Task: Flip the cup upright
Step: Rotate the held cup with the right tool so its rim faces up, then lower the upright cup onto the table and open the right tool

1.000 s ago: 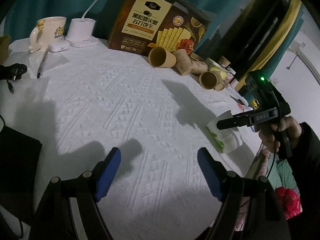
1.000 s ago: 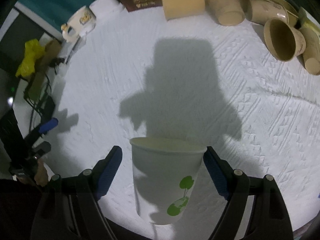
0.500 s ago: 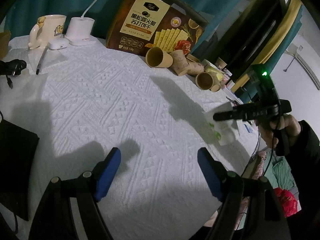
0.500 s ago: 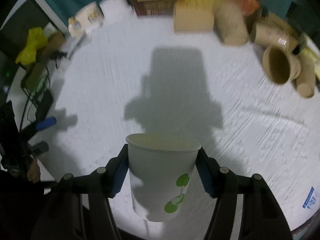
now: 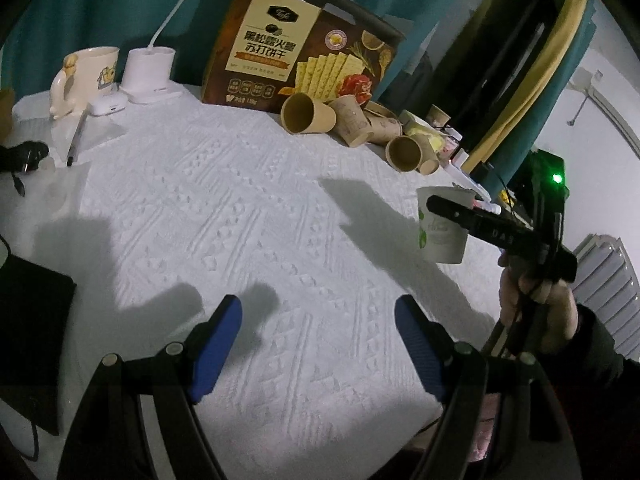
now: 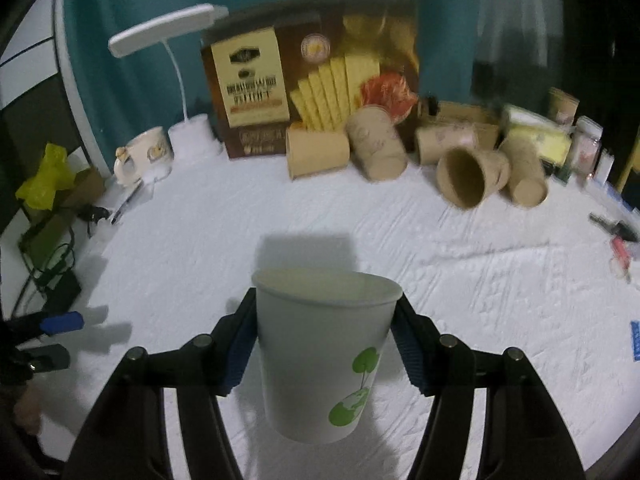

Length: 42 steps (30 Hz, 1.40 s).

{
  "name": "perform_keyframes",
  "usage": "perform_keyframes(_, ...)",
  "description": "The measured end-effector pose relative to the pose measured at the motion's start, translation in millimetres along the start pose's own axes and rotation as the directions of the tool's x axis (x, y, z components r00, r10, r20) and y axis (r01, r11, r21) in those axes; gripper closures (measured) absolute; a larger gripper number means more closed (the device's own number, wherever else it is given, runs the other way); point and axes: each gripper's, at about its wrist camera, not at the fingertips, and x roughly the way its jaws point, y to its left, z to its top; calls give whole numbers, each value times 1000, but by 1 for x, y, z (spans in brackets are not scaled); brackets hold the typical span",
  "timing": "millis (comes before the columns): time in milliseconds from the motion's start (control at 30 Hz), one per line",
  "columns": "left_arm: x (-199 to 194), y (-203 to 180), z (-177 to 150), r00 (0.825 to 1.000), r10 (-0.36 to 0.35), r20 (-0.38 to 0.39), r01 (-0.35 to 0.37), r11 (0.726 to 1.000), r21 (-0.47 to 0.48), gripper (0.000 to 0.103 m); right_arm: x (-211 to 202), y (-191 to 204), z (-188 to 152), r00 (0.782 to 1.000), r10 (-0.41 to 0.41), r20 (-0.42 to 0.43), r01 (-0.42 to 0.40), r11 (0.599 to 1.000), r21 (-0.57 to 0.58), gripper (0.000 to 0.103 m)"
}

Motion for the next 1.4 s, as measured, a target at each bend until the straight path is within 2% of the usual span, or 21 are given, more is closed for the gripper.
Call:
perform_keyframes(100, 2, -5, 2, 1000, 10, -11, -10, 1000, 20, 24, -10, -4, -11, 994, -79, 74, 81, 996, -23, 42)
perform_keyframes(200, 4, -9, 5, 1000, 12, -25, -11, 1000, 26, 24, -15, -5, -25, 977, -168, 135, 176, 983, -49, 42)
perform_keyframes(367, 9, -18, 7, 999, 23, -33, -21, 998, 54, 24, -22, -8, -45, 961, -208, 181, 218, 975, -36, 42)
perform_keyframes(600, 19, -34, 8, 999, -7, -44, 10, 997, 74, 24, -37, -8, -62, 951, -221, 218, 226, 974, 3, 42)
perform_keyframes(767, 18, -45, 9, 999, -28, -29, 30, 995, 97, 24, -45, -10, -71, 955, -207, 212, 203, 978, 39, 42)
perform_keyframes(967, 16, -57, 3, 999, 34, -3, -33, 984, 173, 24, -52, -13, -77, 960, -195, 199, 185, 980, 68, 42)
perform_keyframes(1167, 13, -58, -4, 999, 43, -18, -39, 984, 176, 24, -54, -9, -80, 965, -191, 180, 181, 981, 69, 38)
perform_keyframes(1400, 2, -68, -19, 996, 85, 15, -87, 973, 213, 24, -58, -6, -93, 973, -187, 138, 175, 980, 92, 34)
